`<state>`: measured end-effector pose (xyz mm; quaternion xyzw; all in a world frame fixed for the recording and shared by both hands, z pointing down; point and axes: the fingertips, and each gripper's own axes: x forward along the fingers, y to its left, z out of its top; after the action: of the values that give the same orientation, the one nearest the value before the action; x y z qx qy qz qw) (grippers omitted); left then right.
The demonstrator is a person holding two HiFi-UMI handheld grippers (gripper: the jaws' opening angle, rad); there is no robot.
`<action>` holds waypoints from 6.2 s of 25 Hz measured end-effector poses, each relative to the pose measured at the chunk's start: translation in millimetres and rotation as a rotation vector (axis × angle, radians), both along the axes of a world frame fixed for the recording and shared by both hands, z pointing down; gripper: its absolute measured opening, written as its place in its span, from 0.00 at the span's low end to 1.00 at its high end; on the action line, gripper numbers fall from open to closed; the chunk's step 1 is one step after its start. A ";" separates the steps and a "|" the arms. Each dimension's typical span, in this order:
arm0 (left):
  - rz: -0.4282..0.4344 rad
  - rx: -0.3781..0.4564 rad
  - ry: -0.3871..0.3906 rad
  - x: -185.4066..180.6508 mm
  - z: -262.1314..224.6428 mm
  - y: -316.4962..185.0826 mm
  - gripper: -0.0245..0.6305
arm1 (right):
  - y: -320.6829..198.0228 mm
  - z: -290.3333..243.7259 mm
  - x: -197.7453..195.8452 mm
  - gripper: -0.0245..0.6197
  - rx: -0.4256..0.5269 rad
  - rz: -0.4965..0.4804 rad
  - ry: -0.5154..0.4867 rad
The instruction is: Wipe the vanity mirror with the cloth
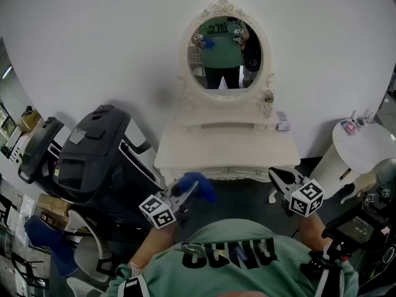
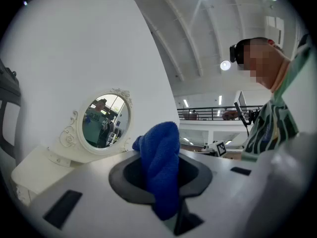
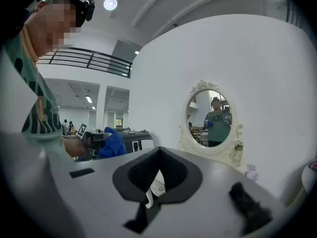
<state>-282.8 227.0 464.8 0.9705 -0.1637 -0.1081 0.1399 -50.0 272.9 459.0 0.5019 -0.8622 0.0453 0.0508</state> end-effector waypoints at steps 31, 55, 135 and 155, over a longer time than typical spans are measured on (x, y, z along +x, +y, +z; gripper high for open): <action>0.054 -0.069 -0.015 141.8 20.8 -1.9 0.18 | -0.5 33.6 128.6 0.06 -0.081 0.045 -0.052; 0.163 -0.114 -0.021 164.2 48.4 -199.3 0.18 | -188.5 66.4 131.1 0.06 -0.144 0.093 -0.033; -0.930 1.252 -1.187 279.8 -231.9 -624.0 0.17 | -449.1 27.2 265.0 0.06 -0.042 0.046 0.135; -0.959 1.311 -1.282 311.2 -237.0 -642.7 0.17 | -445.3 19.7 260.4 0.06 -0.035 0.057 0.161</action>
<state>28.3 -415.7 227.8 0.5644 -0.4859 0.3170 -0.5873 210.4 -172.4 478.7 0.5273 -0.8398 0.0211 0.1274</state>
